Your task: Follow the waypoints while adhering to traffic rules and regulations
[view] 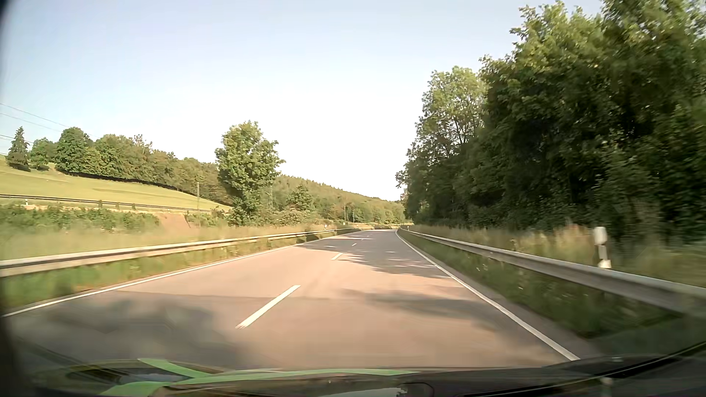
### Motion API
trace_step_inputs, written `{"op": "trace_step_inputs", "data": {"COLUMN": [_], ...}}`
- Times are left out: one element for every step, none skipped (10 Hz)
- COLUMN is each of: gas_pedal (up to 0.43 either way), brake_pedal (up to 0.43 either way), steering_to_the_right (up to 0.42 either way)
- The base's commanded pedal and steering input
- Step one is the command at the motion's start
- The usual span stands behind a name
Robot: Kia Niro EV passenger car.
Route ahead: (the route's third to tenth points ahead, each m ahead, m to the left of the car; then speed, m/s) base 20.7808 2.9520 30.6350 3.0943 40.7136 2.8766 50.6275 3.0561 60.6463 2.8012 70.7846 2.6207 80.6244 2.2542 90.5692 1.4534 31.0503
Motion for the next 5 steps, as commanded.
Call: {"op": "trace_step_inputs", "data": {"gas_pedal": [0.15,0.15,0.15,0.15,0.15], "brake_pedal": [0.0,0.0,0.0,0.0,0.0], "steering_to_the_right": [0.001,0.001,0.001,0.001,0.001]}}
